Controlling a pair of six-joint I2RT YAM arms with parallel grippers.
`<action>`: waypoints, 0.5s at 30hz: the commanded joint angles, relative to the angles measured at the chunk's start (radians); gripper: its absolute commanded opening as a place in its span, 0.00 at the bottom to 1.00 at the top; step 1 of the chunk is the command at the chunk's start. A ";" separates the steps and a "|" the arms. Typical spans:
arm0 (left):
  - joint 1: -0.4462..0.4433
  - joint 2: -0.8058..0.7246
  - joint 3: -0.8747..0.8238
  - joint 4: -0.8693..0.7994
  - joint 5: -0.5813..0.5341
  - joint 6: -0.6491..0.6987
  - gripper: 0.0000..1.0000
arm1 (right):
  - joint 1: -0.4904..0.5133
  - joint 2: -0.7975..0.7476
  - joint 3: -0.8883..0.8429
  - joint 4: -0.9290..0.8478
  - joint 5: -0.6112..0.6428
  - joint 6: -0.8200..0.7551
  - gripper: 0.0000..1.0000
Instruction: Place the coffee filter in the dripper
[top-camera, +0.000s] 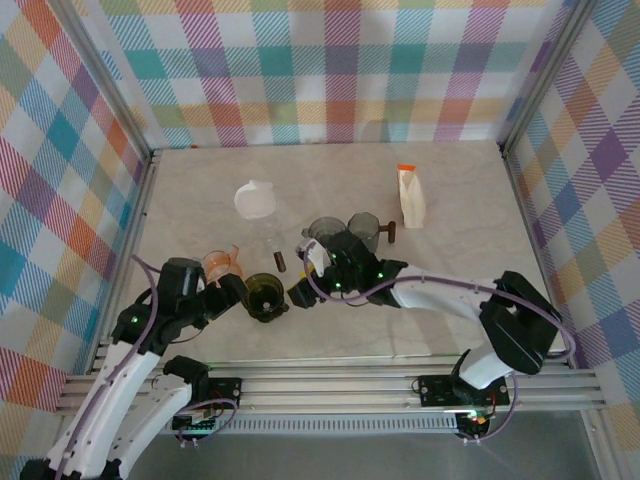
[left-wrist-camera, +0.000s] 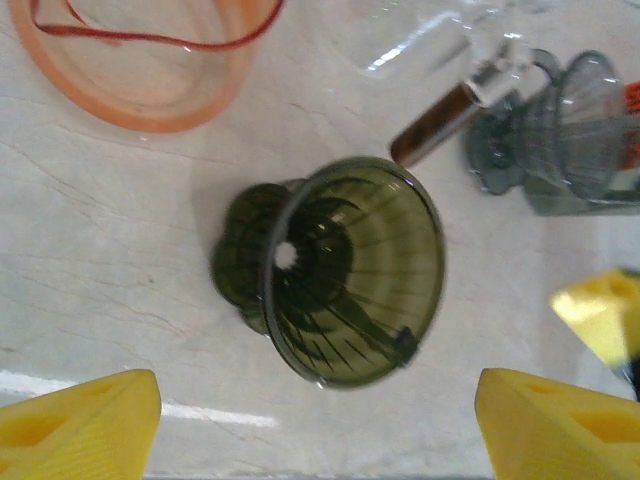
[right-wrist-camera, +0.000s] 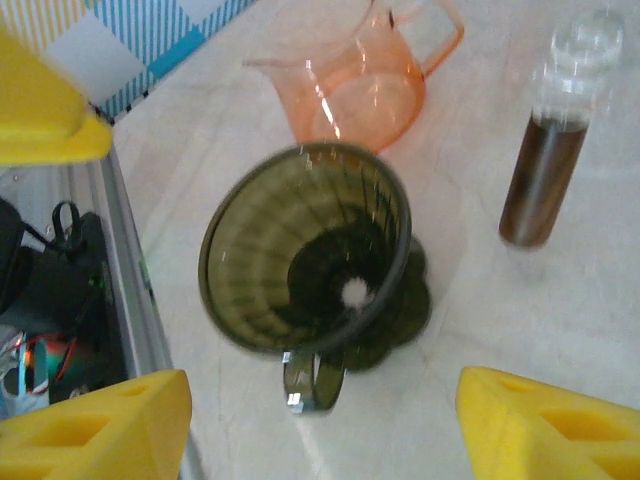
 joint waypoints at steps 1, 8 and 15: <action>-0.001 0.053 0.026 0.028 -0.167 0.084 0.81 | 0.009 -0.090 -0.072 0.043 0.070 0.064 0.70; 0.004 0.206 0.095 0.072 -0.465 0.073 0.69 | 0.028 -0.220 -0.172 0.044 0.130 0.091 0.71; 0.028 0.437 0.153 0.172 -0.521 0.069 0.61 | 0.030 -0.303 -0.232 0.030 0.155 0.090 0.71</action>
